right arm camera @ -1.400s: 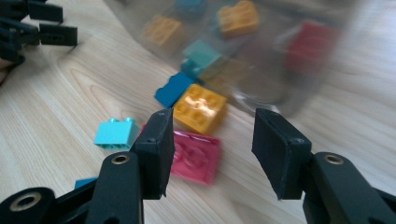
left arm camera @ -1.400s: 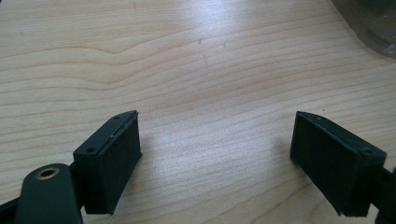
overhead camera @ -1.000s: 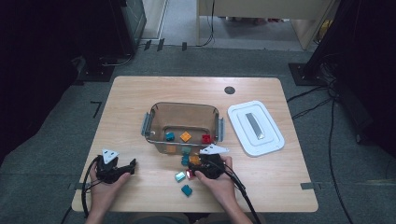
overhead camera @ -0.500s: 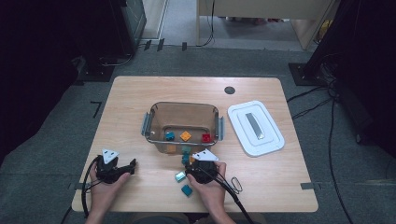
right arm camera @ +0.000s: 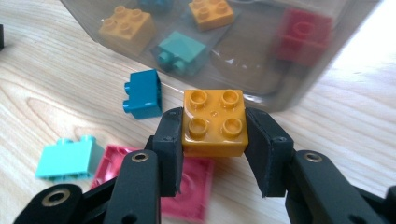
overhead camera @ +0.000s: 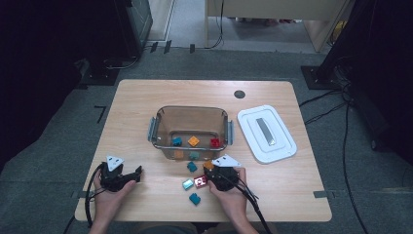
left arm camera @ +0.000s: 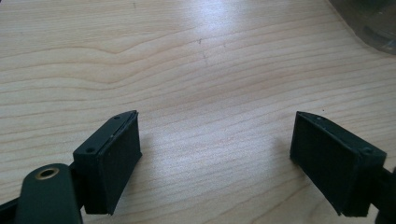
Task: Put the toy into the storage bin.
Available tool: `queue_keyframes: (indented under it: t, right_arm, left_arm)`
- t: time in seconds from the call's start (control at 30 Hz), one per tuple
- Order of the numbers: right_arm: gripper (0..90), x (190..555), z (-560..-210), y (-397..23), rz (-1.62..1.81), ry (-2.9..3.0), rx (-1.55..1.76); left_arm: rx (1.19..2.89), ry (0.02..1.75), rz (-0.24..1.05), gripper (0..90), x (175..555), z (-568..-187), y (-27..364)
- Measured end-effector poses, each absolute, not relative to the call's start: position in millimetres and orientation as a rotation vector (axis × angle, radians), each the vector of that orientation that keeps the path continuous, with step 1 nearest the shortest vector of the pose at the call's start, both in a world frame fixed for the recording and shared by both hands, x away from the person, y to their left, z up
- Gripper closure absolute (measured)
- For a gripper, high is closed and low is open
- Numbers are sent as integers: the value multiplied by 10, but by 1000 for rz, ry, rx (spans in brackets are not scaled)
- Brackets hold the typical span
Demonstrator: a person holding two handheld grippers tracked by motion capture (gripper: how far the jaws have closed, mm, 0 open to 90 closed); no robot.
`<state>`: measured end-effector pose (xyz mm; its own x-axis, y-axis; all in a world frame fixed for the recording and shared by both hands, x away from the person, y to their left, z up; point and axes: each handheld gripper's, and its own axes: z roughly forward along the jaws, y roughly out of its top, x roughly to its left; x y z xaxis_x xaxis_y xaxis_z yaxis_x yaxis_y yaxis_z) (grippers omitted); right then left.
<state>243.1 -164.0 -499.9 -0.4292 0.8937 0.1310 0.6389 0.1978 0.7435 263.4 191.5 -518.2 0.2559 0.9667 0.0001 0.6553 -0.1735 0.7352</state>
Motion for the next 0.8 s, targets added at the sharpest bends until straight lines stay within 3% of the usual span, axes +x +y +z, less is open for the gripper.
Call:
queue_keyframes:
  t: [0.8]
  right_arm:
    - [602,2537,-4313,-2571,1111,2172,1395]
  left_arm:
    - [1905,1476,647,157,2637,-5183,1910]
